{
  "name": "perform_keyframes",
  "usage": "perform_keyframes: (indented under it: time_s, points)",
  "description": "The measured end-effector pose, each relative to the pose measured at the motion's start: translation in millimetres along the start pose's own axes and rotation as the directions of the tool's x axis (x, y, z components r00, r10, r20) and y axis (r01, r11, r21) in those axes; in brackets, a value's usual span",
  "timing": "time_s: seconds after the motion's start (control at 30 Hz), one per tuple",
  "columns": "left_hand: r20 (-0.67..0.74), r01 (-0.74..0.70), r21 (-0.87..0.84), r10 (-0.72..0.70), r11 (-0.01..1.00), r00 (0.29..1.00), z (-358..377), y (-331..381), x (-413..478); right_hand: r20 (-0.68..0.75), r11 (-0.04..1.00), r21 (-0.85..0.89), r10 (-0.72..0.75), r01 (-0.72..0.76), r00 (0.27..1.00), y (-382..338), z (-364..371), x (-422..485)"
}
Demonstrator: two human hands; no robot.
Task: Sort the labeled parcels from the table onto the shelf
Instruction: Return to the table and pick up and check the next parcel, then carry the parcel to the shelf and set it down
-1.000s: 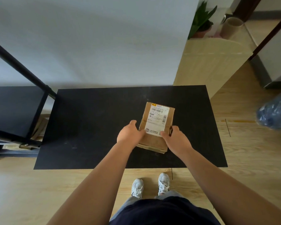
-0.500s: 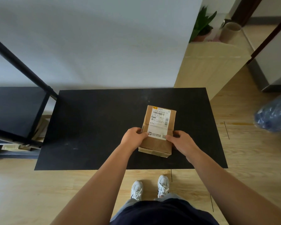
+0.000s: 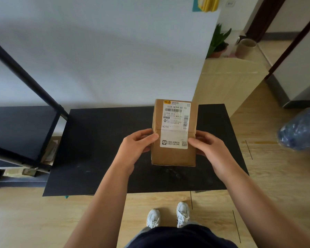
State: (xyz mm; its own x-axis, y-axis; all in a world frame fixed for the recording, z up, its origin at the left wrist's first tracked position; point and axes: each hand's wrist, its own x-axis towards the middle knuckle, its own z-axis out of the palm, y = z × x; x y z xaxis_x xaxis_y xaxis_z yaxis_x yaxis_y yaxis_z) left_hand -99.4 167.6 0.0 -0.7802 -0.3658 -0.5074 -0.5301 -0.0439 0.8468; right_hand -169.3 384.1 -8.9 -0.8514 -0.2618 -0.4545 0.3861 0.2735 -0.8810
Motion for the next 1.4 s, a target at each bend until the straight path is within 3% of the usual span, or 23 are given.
perform_keyframes:
  time_s: [0.27,0.57,1.07,1.4]
  points:
    - [-0.01,-0.077,0.031,0.077,0.997,0.997,-15.5,3.1,-15.8,-0.068,0.995,-0.045,-0.091,0.088,0.994,-8.2,18.2,-23.5]
    - [0.033,-0.073,0.003,0.073,0.997,0.997,-35.6,-20.0,-30.2,-0.112,0.993,-0.039,-0.119,0.116,0.986,0.1,42.0,-52.5]
    - [-0.29,0.003,-0.158,-0.049,0.987,0.956,-88.2,-109.1,-179.4,0.274,0.948,-0.23,-0.155,0.221,0.949,32.4,105.0,-132.4]
    - [-0.451,-0.068,-0.274,-0.065,0.959,0.89,-168.5,-166.2,-259.1,0.432,0.912,-0.28,-0.159,0.3,0.888,29.2,203.6,-193.3]
